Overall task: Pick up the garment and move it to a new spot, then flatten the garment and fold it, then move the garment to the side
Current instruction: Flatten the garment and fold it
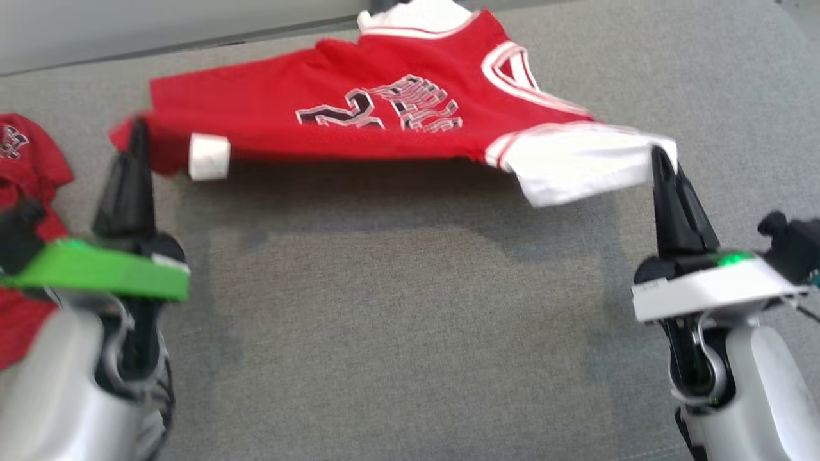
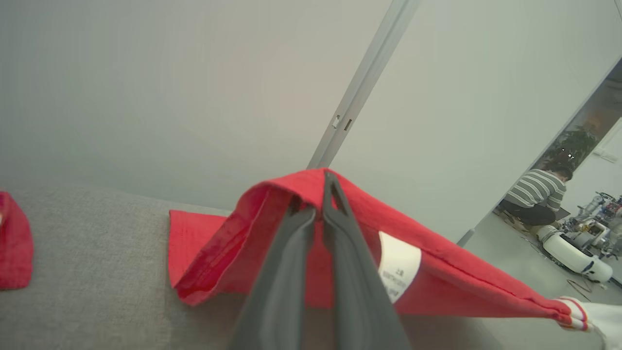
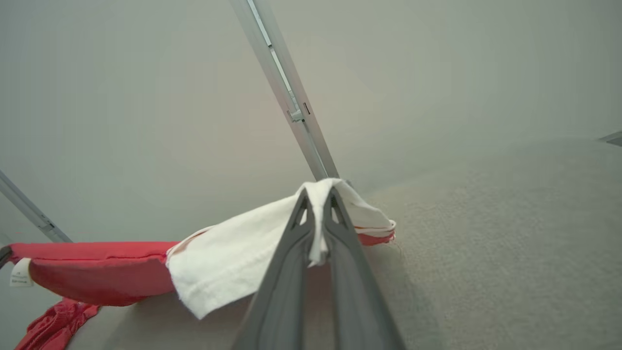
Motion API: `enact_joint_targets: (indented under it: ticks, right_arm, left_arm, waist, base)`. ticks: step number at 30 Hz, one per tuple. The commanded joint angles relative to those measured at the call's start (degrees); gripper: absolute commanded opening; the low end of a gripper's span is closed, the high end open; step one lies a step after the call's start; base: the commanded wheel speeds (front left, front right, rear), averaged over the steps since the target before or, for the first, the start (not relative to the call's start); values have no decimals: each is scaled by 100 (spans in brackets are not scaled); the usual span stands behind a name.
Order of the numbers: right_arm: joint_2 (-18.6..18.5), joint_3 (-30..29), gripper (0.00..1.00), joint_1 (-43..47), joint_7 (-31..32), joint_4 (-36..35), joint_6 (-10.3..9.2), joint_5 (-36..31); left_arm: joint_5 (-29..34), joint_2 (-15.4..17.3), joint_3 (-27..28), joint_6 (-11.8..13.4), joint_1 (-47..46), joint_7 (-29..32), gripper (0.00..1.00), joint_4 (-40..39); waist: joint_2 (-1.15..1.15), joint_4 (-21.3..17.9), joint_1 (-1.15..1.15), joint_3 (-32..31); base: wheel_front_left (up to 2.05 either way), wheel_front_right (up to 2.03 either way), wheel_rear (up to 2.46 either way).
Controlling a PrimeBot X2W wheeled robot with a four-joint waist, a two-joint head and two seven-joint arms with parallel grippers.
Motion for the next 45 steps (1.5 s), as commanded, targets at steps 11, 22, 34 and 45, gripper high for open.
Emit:
enact_joint_targets:
  ticks: [11,22,34,45]
  right_arm:
    - [193,-426,0,1587,91,-355,0,-318]
    - [198,-364,0,2331,-159,155,0,-47]
    - [196,-221,0,2948,-195,602,0,70]
    - [197,-128,0,2847,-141,790,0,86]
  left_arm:
    - [757,-975,573,276,2647,-24,0,-989]
    - [1207,-1640,1038,152,3715,-24,0,-812]
    - [1354,-1940,1238,29,4311,-25,0,-517]
    - [1347,-1992,1150,1,4242,-25,0,-335]
  waist:
    - [21,213,0,-617]
    - [21,261,0,-1029]
    - [21,296,0,-1358]
    - [21,230,0,-1539]
  base:
    - [0,0,0]
    - [0,0,0]
    - [0,0,0]
    - [0,0,0]
